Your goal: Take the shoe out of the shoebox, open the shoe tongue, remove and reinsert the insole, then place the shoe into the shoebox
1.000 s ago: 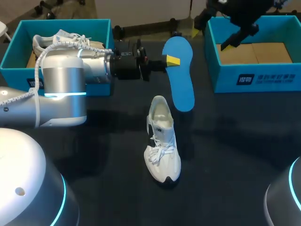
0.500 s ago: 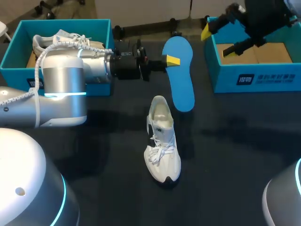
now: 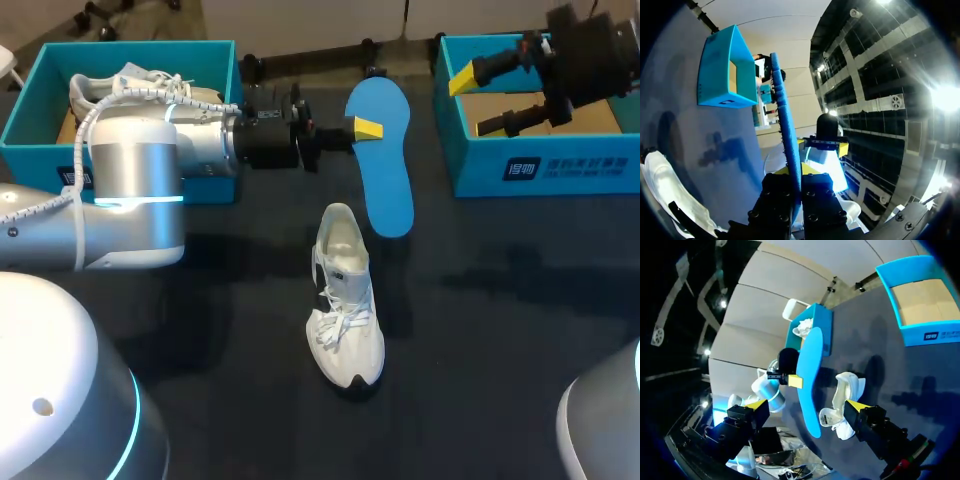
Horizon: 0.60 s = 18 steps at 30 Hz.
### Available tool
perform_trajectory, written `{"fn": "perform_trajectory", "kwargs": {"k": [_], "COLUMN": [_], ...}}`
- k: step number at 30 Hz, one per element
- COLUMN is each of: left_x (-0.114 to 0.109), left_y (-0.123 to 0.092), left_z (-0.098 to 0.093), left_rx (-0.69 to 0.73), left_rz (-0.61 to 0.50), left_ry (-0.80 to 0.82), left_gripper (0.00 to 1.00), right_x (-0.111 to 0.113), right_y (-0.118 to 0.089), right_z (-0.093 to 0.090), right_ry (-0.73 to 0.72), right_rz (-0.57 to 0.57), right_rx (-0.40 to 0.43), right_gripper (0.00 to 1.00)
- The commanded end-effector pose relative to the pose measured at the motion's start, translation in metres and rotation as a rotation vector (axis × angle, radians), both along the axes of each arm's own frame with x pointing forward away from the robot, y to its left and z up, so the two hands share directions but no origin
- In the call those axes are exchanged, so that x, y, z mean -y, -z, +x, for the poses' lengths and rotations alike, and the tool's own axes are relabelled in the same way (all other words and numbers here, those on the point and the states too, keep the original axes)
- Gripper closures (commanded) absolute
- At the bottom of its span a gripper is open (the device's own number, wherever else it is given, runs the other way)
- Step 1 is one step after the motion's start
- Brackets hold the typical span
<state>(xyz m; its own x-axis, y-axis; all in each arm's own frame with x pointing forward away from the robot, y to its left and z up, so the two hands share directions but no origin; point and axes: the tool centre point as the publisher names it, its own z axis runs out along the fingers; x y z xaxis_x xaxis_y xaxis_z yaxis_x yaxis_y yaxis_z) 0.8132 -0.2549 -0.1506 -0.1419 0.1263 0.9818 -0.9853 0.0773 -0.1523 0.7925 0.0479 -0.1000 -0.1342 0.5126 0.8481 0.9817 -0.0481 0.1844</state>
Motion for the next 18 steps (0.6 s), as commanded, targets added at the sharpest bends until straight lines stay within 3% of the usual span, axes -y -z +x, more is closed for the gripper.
{"fn": "perform_trajectory", "kwargs": {"k": [1, 18], "left_x": [0.0, 0.0], "left_y": [0.001, 0.001], "left_z": [-0.001, -0.001], "left_rx": [0.001, 0.001], "left_rz": [-0.001, -0.001], "left_ry": [-0.002, -0.002], "left_gripper": [1.0, 1.0], "right_x": [0.002, 0.005], "right_y": [0.011, 0.039], "right_z": [-0.004, -0.003], "right_ry": [-0.013, -0.018], "right_rz": [0.124, 0.187], "right_rx": [0.005, -0.036], "right_gripper": [0.0, 0.0]}}
